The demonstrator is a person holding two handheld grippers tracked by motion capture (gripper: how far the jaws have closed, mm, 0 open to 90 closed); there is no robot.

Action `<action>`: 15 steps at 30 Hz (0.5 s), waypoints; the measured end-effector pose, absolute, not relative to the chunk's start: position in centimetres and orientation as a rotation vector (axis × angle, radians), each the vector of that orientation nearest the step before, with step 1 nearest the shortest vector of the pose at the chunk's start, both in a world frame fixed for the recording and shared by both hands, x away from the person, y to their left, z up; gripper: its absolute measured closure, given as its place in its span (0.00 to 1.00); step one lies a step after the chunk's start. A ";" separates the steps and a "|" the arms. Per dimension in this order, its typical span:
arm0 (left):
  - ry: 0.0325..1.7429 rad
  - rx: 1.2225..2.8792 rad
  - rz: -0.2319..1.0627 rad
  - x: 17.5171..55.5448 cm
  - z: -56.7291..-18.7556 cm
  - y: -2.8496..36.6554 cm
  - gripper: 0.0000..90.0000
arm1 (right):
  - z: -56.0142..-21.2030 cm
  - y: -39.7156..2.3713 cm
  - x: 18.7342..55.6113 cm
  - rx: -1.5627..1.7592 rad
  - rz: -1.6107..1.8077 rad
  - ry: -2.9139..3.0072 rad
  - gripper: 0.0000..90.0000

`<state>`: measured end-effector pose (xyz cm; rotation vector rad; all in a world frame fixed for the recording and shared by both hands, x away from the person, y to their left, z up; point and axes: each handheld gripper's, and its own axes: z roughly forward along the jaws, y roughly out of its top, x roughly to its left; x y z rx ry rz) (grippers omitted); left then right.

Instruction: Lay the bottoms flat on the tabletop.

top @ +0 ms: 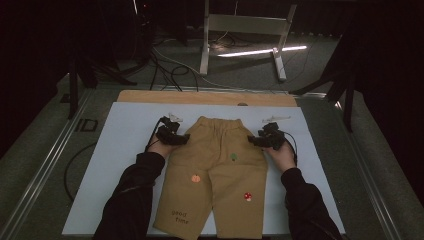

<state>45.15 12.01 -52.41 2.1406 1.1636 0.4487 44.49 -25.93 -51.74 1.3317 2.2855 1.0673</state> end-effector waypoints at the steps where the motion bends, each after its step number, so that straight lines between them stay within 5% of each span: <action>1: 1.171 2.135 0.443 45.3 -52.4 12.0 0.46 | -51.9 -26.0 44.6 1.336 1.042 2.302 0.50; 2: 1.166 2.130 0.428 45.3 -52.5 11.9 0.46 | -51.9 -26.0 44.6 1.336 1.042 2.302 0.50; 4: 1.146 2.131 0.419 45.0 -52.5 11.6 0.62 | -52.2 -25.9 44.5 1.343 1.019 2.319 0.55; 5: 1.119 2.145 0.391 44.9 -52.4 11.3 0.69 | -52.1 -25.8 44.3 1.336 1.025 2.333 0.67; 10: 1.111 2.137 0.357 44.7 -52.4 10.9 0.91 | -52.0 -25.3 44.2 1.297 1.005 2.382 0.85; 15: 1.087 2.162 0.363 44.6 -52.2 10.6 0.98 | -51.8 -24.8 44.1 1.266 0.985 2.391 0.96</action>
